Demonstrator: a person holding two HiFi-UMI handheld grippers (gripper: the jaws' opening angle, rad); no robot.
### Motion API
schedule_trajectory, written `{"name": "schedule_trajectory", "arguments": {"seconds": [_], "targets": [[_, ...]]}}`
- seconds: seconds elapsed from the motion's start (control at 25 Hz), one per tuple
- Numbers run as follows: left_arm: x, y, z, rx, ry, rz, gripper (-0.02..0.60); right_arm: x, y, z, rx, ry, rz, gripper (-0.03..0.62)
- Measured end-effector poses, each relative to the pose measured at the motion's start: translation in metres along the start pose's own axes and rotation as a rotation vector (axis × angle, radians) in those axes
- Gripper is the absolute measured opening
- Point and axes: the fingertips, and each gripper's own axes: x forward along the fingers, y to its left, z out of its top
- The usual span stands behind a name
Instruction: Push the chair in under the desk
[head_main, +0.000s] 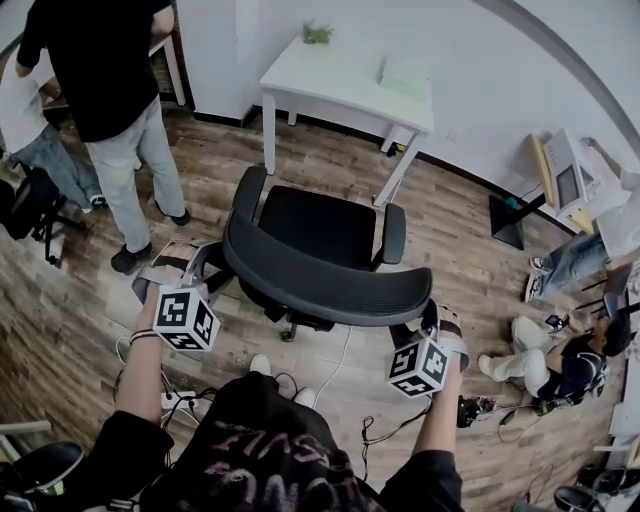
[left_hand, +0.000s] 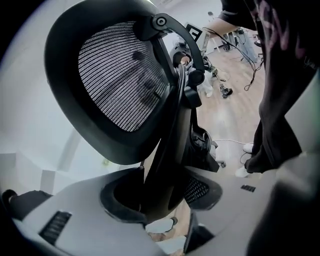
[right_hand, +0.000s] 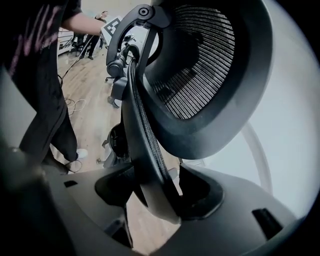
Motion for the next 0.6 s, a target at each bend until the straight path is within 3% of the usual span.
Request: {"name": "schedule_trajectory", "arguments": {"seconds": [0.6], "targets": [[0.050, 0.040, -0.001, 0.032, -0.060, 0.010, 0.222, 0.051, -0.039, -0.002, 0.028, 0.071, -0.051, 0.265]]}}
